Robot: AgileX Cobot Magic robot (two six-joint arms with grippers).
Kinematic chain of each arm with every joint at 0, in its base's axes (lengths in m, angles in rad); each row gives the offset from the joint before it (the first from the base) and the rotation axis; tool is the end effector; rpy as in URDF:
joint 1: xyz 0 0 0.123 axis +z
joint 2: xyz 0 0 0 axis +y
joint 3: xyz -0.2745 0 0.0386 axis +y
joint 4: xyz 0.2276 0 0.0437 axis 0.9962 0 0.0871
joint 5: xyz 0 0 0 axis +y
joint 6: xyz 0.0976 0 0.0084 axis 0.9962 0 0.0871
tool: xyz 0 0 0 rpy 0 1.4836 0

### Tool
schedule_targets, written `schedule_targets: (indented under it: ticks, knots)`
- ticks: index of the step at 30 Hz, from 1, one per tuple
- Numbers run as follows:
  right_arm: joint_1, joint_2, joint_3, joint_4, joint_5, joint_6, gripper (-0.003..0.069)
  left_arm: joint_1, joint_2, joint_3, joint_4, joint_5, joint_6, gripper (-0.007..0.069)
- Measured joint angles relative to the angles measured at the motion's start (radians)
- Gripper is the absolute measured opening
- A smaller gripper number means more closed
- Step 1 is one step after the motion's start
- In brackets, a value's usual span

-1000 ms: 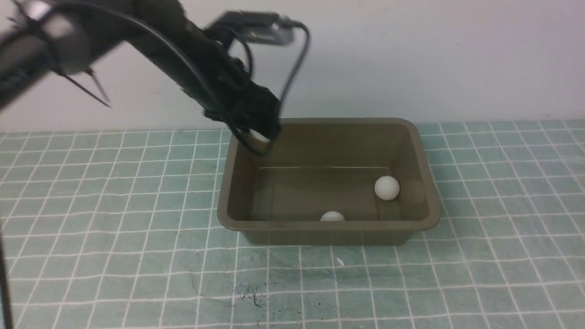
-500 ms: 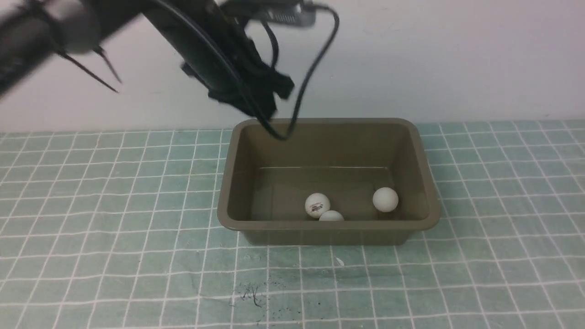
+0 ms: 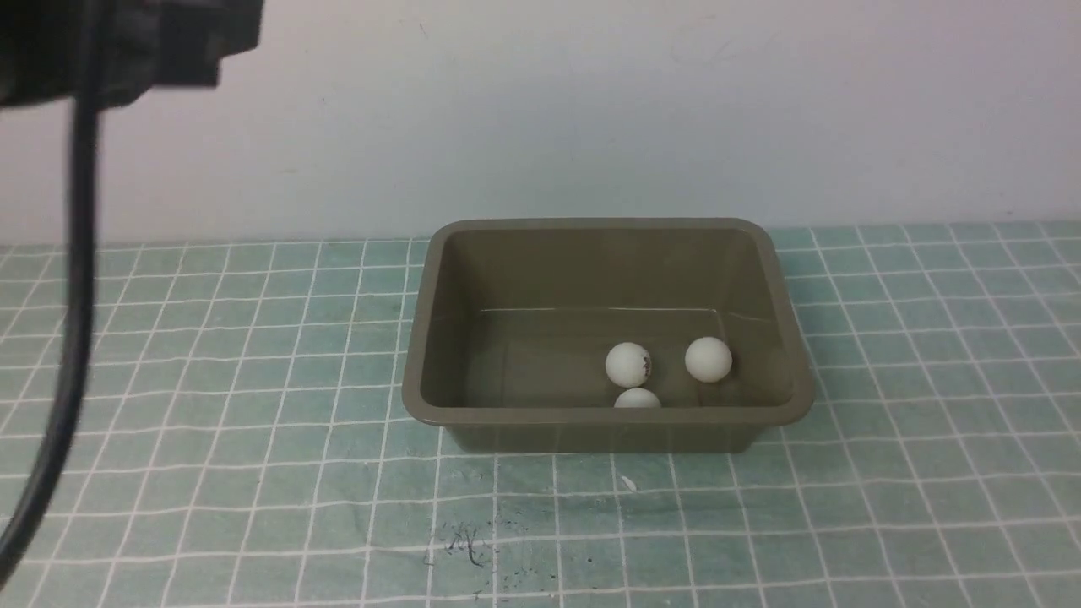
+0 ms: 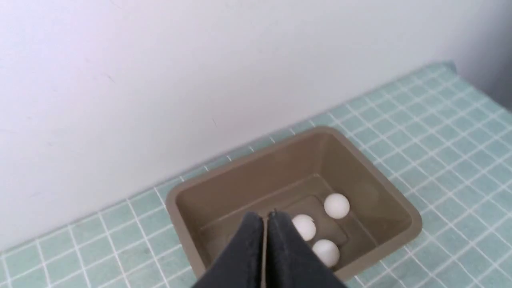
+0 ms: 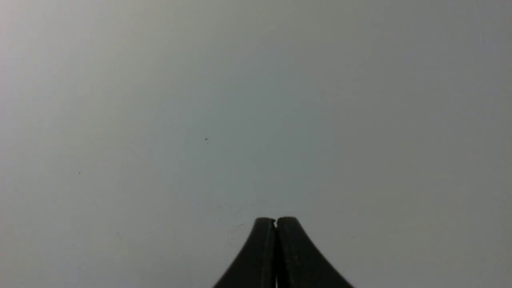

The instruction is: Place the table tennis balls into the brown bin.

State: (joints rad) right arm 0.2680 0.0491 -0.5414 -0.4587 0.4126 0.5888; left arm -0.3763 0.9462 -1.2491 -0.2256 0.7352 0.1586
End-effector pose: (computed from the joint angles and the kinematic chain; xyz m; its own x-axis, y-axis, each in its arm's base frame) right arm 0.0066 -0.0163 0.3407 0.1789 0.2157 -0.9599 -0.1239 0.9728 0.1955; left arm 0.1494 -0.0749 0.4461 -0.3084 0.1112 -0.9447 0.4922 0.8685 -0.0584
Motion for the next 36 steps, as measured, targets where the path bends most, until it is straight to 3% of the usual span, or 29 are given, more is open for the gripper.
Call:
schedule_targets:
  ticks: [10,15,28,36]
  knots:
    - [0.0,0.0,0.0,0.0,0.0,0.001,-0.0013,0.0,-0.637,0.423,0.001,-0.112,-0.001,-0.0005]
    - [0.0,0.003,0.002,-0.003,0.003,0.002,-0.0013,0.0,-0.968,0.588,0.01,-0.326,-0.027,-0.0005]
    - [0.003,0.002,0.002,-0.018,0.026,0.001,-0.0013,0.052,-0.717,0.707,0.109,-0.479,-0.06,-0.0005]
    - [0.003,0.002,0.002,-0.019,0.027,0.001,-0.0013,0.306,-0.851,1.088,0.14,-0.485,-0.048,-0.0005]
